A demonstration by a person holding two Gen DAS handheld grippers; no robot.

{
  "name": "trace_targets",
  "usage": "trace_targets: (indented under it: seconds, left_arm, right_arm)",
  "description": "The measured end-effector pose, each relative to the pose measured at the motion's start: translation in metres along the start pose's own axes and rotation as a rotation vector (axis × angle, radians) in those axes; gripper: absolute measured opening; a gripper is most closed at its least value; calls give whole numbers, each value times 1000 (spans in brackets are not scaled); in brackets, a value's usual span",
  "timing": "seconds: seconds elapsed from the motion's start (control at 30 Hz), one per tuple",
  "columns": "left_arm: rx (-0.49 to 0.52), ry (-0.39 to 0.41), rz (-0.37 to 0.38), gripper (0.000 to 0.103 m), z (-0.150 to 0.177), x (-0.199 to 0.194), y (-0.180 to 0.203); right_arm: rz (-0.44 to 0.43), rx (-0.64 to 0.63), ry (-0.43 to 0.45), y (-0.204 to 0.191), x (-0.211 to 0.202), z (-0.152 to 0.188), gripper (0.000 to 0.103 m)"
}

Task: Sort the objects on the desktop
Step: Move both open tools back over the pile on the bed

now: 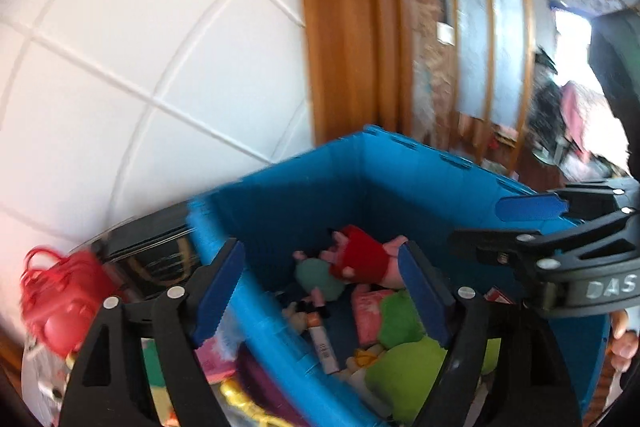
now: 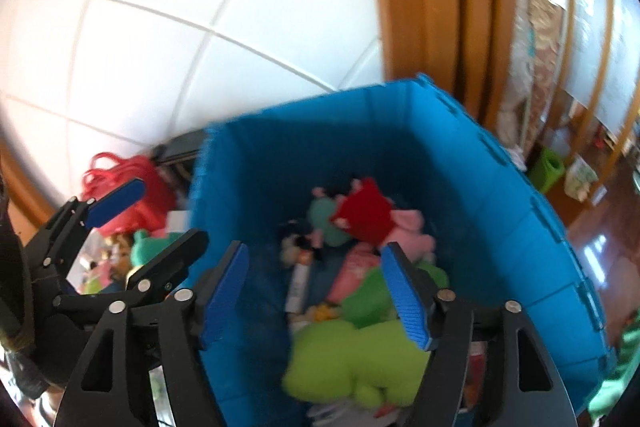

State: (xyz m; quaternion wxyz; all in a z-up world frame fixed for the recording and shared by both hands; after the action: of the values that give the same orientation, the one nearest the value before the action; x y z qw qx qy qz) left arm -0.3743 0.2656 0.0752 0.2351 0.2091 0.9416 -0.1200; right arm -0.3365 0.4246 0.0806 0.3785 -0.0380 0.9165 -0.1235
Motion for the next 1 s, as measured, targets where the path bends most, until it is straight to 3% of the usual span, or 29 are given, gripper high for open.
trace_targets:
  seconds: [0.13, 0.2, 0.4, 0.7, 0.83, 1.0]
  left_arm:
    - [-55, 11, -173, 79, 28, -34, -43]
    - [-94, 23, -211, 79, 49, -52, -65]
    - [-255, -10, -297, 79, 112, -77, -125]
    - [-446, -169, -503, 79, 237, -114, -209]
    - [-499, -248, -560, 79, 300, -128, -237]
    - [-579, -338, -611, 79, 387, -147, -255]
  right_arm:
    - [-63, -60, 37, -50, -10, 13, 95]
    - [-90, -91, 58, -74, -12, 23, 102]
    - [-164, -159, 95, -137, 2, 57, 103]
    - [-292, -264, 136, -201, 38, 120, 103]
    - [-315, -311, 88, -223, 74, 157, 103]
    - [-293, -326, -42, -223, 133, 207, 103]
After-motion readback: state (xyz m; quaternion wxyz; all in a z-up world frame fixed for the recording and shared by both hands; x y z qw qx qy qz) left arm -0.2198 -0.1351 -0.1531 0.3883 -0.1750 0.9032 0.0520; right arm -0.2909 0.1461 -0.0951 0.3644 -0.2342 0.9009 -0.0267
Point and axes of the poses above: each gripper's, at about its wrist camera, not at the fingertips, and x roughly the way its jaws point, y to its right, z to its underside, the point moved 5 cm from there along x, roughly the way its jaws point, and after that the axes turned 8 degrees about -z, right-handed, at the moved point
